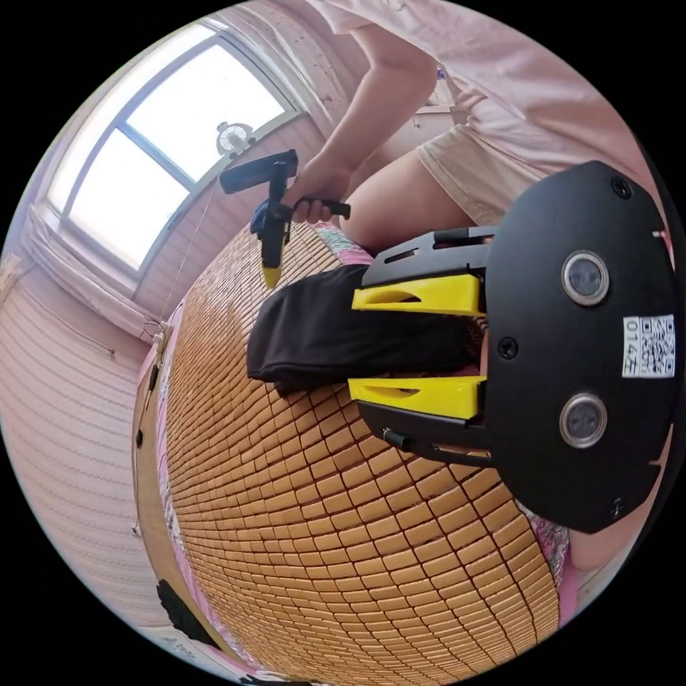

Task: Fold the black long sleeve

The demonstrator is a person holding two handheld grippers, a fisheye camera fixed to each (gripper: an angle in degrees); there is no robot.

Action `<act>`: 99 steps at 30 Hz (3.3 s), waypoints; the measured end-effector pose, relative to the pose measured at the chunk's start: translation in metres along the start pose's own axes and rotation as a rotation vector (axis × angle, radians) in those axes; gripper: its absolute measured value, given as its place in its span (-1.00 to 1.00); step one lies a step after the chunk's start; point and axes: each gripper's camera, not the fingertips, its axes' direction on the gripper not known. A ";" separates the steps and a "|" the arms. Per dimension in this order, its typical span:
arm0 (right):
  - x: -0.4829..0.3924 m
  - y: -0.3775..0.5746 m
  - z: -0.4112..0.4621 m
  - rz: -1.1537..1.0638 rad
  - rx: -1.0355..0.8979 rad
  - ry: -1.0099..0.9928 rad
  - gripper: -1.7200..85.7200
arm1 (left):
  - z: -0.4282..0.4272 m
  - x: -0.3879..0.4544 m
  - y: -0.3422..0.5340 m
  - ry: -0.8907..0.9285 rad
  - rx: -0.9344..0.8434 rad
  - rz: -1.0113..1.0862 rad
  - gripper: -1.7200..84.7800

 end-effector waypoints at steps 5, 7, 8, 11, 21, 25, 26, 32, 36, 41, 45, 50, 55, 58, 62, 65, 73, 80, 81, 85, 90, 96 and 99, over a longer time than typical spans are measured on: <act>0.033 0.034 0.000 0.154 -0.018 -0.083 -0.55 | 0.042 -0.021 -0.030 0.067 -0.121 -0.023 -0.61; 0.040 0.040 0.001 0.173 -0.021 -0.121 -0.57 | 0.058 -0.028 -0.042 0.127 -0.185 -0.033 -0.66; 0.045 0.043 -0.003 0.193 0.010 -0.119 -0.60 | 0.060 -0.030 -0.045 0.137 -0.194 -0.041 -0.67; 0.061 0.050 -0.011 0.249 0.032 -0.156 -0.66 | 0.067 -0.041 -0.056 0.194 -0.193 -0.072 -0.70; 0.062 0.058 -0.035 0.159 0.043 -0.101 -0.70 | 0.080 -0.054 -0.075 0.266 -0.158 -0.143 -0.81; 0.071 0.062 -0.024 0.195 -0.013 -0.251 -0.72 | 0.084 -0.052 -0.083 0.224 -0.138 -0.161 -0.75; 0.070 0.063 -0.028 0.189 -0.007 -0.274 -0.75 | 0.085 -0.051 -0.085 0.223 -0.142 -0.162 -0.76; 0.042 0.061 -0.071 -0.005 0.047 -0.241 -0.81 | 0.087 -0.056 -0.094 0.296 -0.155 -0.207 -0.83; 0.044 0.060 -0.115 -0.063 0.149 -0.245 -0.82 | 0.075 -0.040 -0.114 0.375 -0.071 -0.158 -0.84; 0.097 0.070 -0.208 0.034 0.385 -0.253 -0.83 | 0.080 0.025 -0.190 0.425 -0.057 0.079 -0.84; 0.155 0.088 -0.276 0.145 0.559 -0.222 -0.83 | 0.117 0.116 -0.272 0.485 -0.116 0.300 -0.84; 0.257 0.132 -0.369 0.419 0.853 -0.145 -0.82 | 0.186 0.262 -0.360 0.534 -0.197 0.600 -0.83; 0.373 0.171 -0.386 0.748 0.909 0.043 -0.77 | 0.263 0.376 -0.394 0.312 -0.139 0.632 -0.79; 0.410 0.178 -0.370 0.795 0.821 0.009 -0.74 | 0.271 0.381 -0.369 0.401 -0.165 0.606 -0.78; 0.388 0.179 -0.348 0.734 0.771 0.066 -0.73 | 0.245 0.371 -0.321 0.294 -0.183 0.743 -0.79; 0.360 0.199 -0.335 0.773 0.776 0.105 -0.71 | 0.189 0.346 -0.278 0.271 -0.129 0.759 -0.81; 0.137 0.154 -0.231 0.289 0.353 0.519 -0.74 | -0.042 0.248 -0.101 -0.224 0.221 0.659 -0.83; -0.112 0.084 -0.038 -0.377 0.034 0.624 -0.94 | -0.209 0.159 0.073 -0.562 0.291 0.312 -0.92; -0.133 0.078 -0.022 -0.434 0.013 0.628 -0.96 | -0.235 0.144 0.104 -0.588 0.263 0.246 -0.96; -0.272 0.048 0.085 -0.780 -0.034 0.539 -0.98 | -0.330 0.095 0.220 -0.569 0.342 0.018 -0.98; -0.420 0.029 0.187 -1.044 -0.079 0.287 -0.98 | -0.412 0.042 0.350 -0.606 0.492 -0.290 -0.98; -0.575 0.013 0.298 -1.269 -0.101 0.250 -0.96 | -0.474 -0.018 0.455 -0.725 0.577 -0.536 -0.94; -0.640 0.002 0.340 -1.362 -0.098 0.185 -0.86 | -0.503 -0.052 0.484 -0.772 0.616 -0.610 -0.81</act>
